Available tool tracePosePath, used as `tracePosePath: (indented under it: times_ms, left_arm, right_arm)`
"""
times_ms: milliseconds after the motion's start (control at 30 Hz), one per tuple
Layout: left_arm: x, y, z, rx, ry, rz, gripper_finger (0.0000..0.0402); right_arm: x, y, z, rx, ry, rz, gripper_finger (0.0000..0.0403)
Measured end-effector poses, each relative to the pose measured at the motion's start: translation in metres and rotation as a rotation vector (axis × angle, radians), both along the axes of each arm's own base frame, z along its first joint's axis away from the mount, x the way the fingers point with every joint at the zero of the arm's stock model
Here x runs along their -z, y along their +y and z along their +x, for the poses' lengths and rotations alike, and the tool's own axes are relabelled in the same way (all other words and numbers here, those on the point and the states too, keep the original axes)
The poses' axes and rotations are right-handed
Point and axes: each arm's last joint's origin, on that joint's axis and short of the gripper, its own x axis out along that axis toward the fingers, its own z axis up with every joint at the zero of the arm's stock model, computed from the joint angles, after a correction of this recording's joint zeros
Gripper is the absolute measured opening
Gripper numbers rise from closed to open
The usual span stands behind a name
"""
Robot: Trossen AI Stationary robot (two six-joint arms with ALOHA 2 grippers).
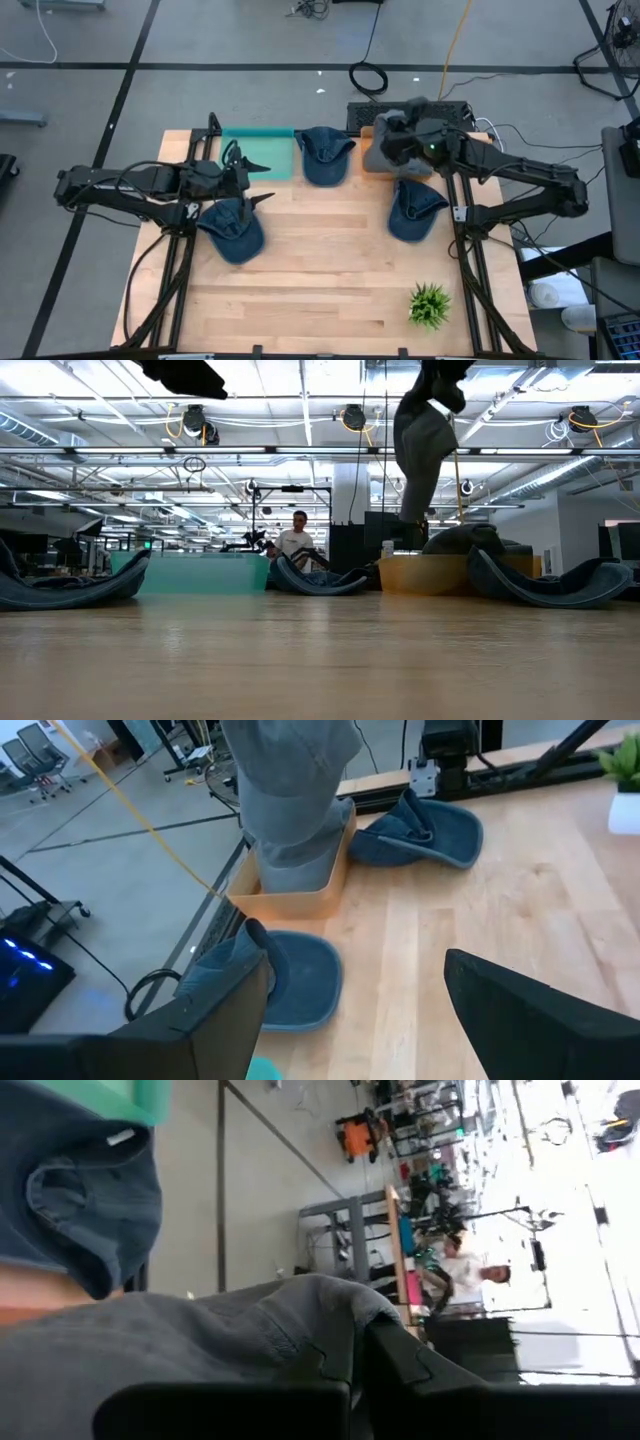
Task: Pick & Place hat
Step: Put the gray cap into the orange bin
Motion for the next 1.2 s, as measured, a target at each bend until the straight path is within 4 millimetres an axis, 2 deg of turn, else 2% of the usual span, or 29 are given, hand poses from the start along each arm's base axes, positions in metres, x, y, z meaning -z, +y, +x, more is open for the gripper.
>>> tracePosePath:
  times_ms: [133,333,567,800,967,1200]
  left_arm:
    - [0.001,0.000,0.000,0.001,0.010,0.005,0.0312]
    - [0.001,0.000,0.000,-0.008,0.003,-0.016,0.0306]
    - [0.001,0.000,0.000,-0.005,0.005,-0.014,0.0317]
    - [0.001,0.000,0.000,-0.011,0.000,-0.026,0.0316]
    - [0.001,0.000,0.000,-0.011,-0.001,-0.027,0.0305]
    - [0.001,0.000,0.000,-0.013,-0.001,-0.031,0.0297]
  right_arm:
    - [0.007,-0.013,-0.002,0.013,-0.066,0.061,0.0000]
    - [0.031,-0.029,-0.001,0.019,-0.082,0.059,0.0000]
    - [0.064,-0.040,-0.006,0.061,-0.074,0.095,0.0000]
    - [0.094,-0.047,-0.010,0.032,-0.109,0.133,0.0000]
    - [0.098,-0.049,-0.009,-0.038,-0.175,0.135,0.0000]
    - [0.104,-0.066,-0.022,0.075,-0.164,0.182,0.0000]
